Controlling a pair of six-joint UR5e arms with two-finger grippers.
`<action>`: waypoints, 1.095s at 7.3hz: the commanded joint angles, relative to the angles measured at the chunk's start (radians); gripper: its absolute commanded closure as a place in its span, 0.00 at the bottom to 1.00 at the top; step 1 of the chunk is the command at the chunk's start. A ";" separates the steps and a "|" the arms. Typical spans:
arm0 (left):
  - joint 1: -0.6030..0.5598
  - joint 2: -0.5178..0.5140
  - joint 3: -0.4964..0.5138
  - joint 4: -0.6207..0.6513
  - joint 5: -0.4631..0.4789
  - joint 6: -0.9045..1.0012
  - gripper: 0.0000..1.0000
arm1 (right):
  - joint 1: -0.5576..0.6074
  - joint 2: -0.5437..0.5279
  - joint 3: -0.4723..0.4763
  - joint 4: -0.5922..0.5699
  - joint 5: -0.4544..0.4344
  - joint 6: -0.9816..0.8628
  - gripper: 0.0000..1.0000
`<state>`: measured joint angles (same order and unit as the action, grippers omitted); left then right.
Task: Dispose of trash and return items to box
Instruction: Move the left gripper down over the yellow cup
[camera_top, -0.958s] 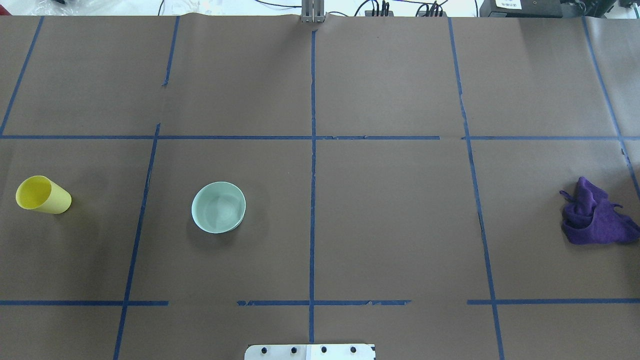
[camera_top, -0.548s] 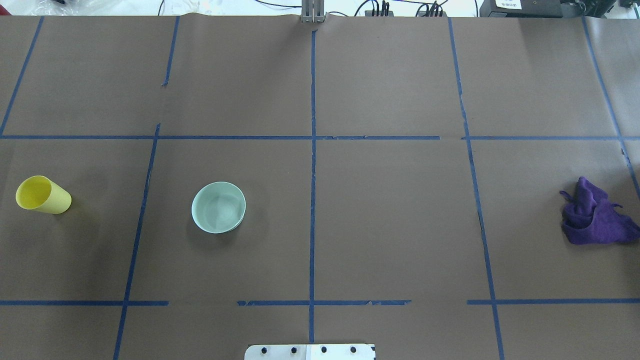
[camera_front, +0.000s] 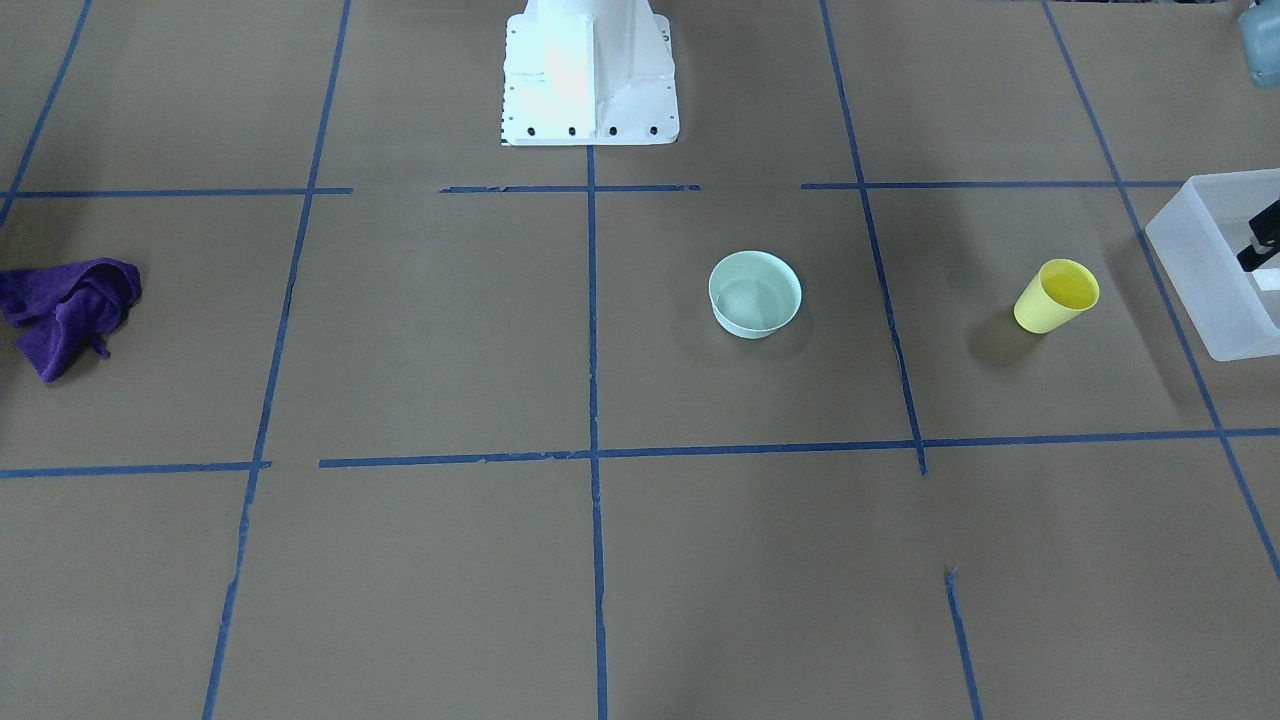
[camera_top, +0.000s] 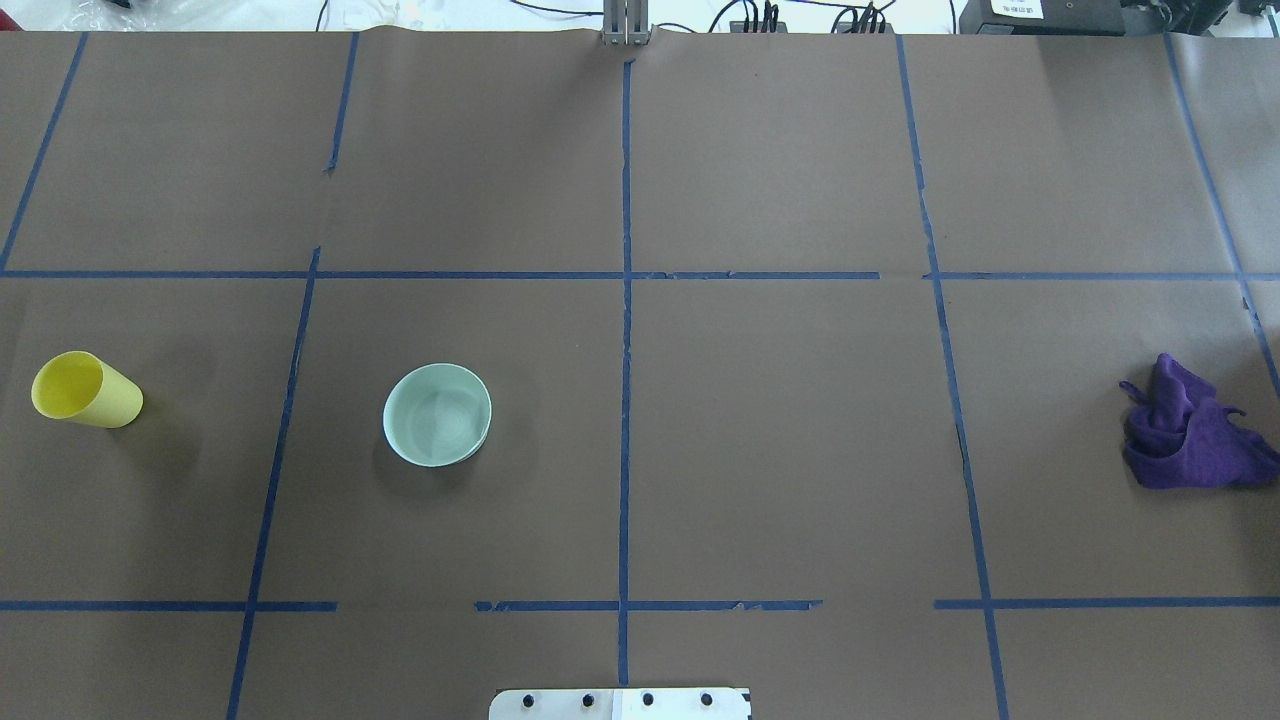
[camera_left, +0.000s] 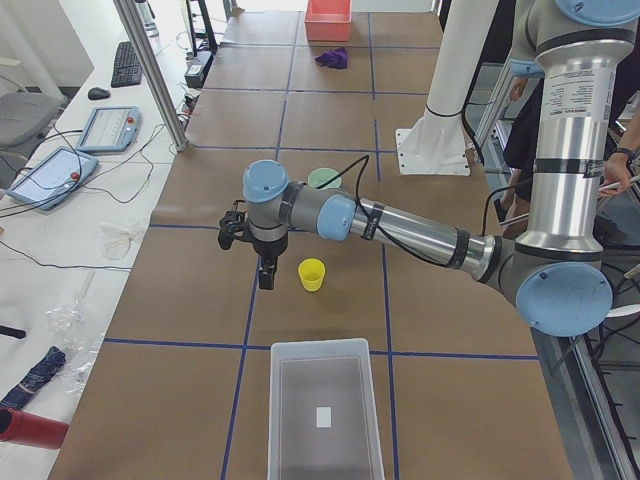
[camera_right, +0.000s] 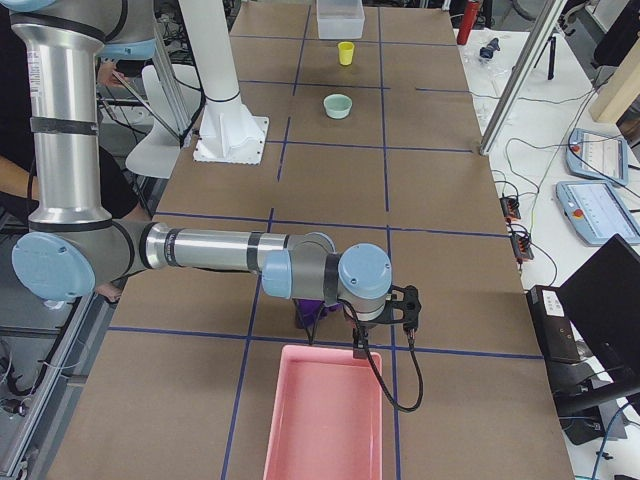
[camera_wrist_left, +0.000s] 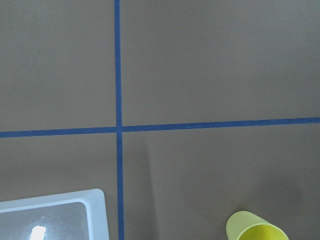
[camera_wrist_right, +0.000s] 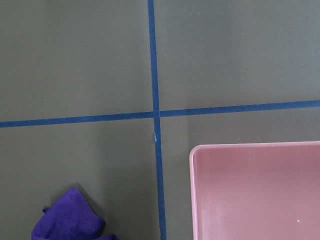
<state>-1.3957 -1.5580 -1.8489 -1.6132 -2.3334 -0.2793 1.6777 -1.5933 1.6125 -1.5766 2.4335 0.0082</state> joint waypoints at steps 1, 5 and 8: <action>0.154 0.131 0.011 -0.356 0.006 -0.296 0.00 | -0.001 -0.001 0.013 -0.002 0.002 0.001 0.00; 0.297 0.153 0.180 -0.694 0.062 -0.511 0.00 | -0.001 -0.001 0.017 -0.002 -0.002 0.000 0.00; 0.349 0.147 0.201 -0.694 0.071 -0.512 0.00 | -0.001 0.001 0.018 -0.003 -0.002 0.000 0.00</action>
<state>-1.0674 -1.4073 -1.6609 -2.3052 -2.2650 -0.7905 1.6766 -1.5929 1.6302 -1.5794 2.4313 0.0077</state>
